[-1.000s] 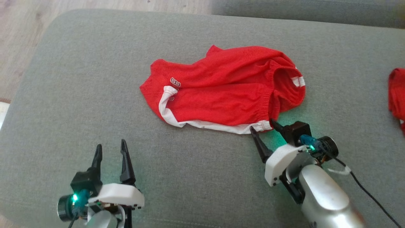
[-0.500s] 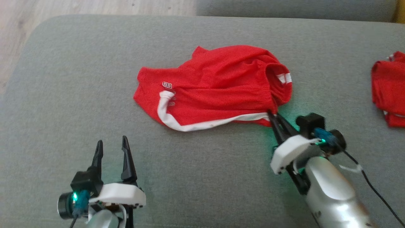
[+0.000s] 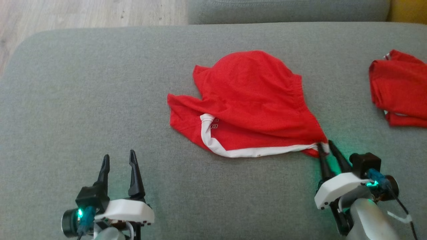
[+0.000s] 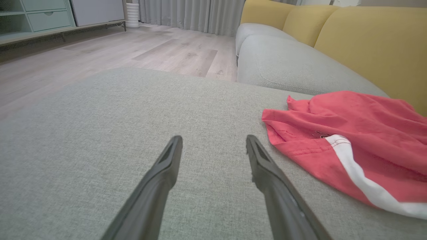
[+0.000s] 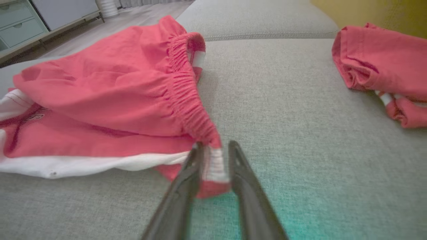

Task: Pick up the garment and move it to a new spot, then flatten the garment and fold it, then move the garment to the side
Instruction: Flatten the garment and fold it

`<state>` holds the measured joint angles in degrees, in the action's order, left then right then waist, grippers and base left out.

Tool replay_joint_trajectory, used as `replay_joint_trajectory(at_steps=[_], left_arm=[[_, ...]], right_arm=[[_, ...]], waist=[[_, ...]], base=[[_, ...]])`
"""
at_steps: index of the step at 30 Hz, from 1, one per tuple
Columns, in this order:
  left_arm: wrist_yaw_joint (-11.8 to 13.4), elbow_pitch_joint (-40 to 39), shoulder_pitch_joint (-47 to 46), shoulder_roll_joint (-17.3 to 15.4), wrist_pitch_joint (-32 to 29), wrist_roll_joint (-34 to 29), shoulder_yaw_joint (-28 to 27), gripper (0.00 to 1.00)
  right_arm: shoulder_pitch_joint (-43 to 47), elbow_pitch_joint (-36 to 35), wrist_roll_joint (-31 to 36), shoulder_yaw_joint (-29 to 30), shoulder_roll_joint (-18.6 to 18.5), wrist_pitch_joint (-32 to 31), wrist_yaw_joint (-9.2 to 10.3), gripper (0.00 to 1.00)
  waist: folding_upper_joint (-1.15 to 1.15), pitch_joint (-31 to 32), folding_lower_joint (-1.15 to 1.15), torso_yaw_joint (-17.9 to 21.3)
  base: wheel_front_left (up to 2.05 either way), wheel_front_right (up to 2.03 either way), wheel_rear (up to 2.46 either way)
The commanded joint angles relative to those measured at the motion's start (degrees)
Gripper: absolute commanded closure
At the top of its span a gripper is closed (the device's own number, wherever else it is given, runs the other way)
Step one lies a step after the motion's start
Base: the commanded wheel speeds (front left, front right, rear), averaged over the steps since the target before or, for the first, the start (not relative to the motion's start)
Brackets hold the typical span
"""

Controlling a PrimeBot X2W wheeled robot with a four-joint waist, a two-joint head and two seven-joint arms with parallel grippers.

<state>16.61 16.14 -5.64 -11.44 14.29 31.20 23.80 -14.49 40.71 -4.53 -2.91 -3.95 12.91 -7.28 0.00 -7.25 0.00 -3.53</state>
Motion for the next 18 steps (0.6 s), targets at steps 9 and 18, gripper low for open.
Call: replay_joint_trajectory(at_steps=[9,18], left_arm=[[-0.39,-2.47,0.75,-0.31,0.71,-0.79,-0.81,0.00],[-1.49,-3.08,2.95,-0.87,-0.07,-1.09,1.36,0.00]], right_arm=[[3.92,-8.66,-1.07,-1.29,1.04,0.81,-0.21,0.00],[8.72,-17.29,-3.69,-3.40,1.06,-1.49,-0.21,0.00]], waist=[[0.00,3.70,0.00,0.50],[0.00,8.01,0.00,0.79]], base=[[0.00,0.00,0.00],[0.00,0.00,0.00]])
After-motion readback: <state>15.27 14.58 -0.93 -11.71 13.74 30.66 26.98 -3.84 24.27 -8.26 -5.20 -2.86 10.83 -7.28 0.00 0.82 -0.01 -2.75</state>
